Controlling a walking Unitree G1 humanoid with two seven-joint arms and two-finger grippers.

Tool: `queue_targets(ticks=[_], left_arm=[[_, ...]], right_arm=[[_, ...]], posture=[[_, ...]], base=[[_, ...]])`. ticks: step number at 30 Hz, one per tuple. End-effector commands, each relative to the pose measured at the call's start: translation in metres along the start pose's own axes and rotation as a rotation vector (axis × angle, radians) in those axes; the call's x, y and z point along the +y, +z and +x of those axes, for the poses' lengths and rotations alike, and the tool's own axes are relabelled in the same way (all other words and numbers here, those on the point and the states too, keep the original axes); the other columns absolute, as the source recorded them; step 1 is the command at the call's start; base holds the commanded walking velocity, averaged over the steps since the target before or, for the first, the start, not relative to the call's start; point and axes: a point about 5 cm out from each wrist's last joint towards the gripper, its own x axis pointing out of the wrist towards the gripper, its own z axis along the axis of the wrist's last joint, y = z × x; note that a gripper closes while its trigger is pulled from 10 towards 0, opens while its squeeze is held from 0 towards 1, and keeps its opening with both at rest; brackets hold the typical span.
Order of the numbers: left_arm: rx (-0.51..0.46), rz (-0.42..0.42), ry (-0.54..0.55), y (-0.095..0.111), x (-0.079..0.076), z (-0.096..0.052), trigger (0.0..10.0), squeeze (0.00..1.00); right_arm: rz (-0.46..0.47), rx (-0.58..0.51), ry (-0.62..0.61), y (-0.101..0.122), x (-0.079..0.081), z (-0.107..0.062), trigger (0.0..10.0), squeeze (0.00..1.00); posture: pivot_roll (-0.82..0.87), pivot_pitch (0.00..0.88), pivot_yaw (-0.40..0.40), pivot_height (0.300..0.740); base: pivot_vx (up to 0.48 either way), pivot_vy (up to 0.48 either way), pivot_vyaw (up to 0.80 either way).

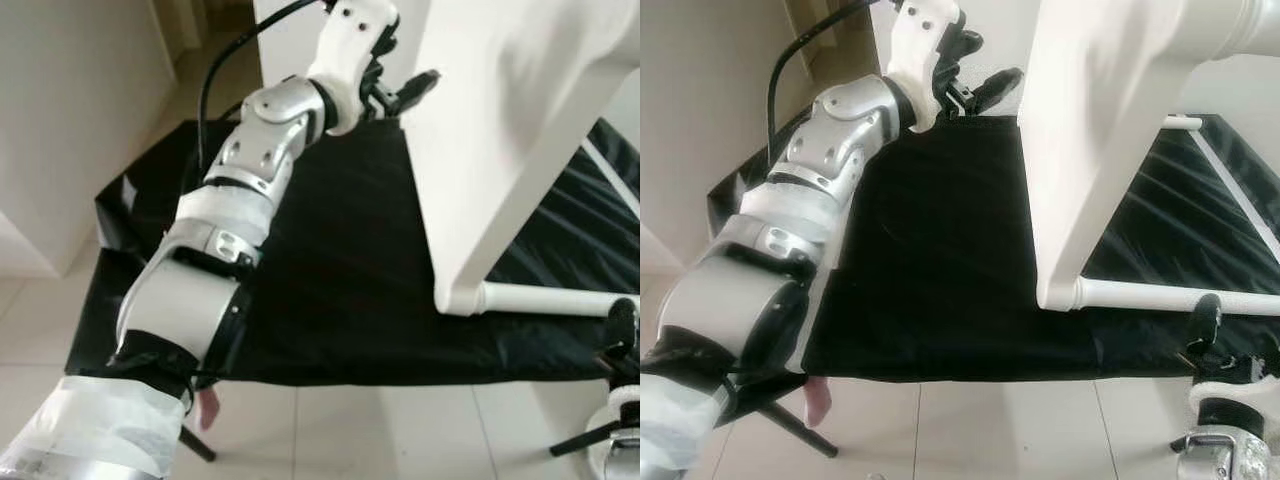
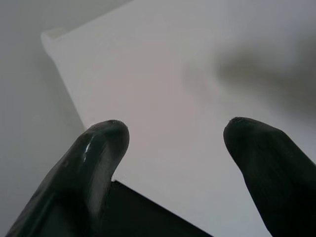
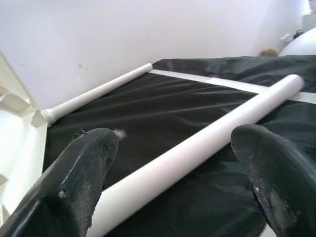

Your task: Building children table

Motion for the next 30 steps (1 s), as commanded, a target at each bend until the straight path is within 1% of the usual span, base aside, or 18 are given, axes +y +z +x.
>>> queue_targets(ticks=[1, 30], left_arm=[[-0.027, 0.015, -0.008, 0.014, -0.0028, 0.0082, 10.0, 0.0], [-0.027, 0.015, -0.008, 0.014, -0.0028, 0.0082, 10.0, 0.0]], right_arm=[[0.13, 0.076, -0.064, -0.0212, -0.0005, -0.0244, 10.0, 0.0], [0.13, 0.076, -0.064, -0.0212, -0.0005, -0.0244, 10.0, 0.0]], posture=[[-0.1, 0.025, 0.174, 0.74], [-0.1, 0.025, 0.174, 0.74]], base=[[0.0, 0.0, 0.0], [0.0, 0.0, 0.0]])
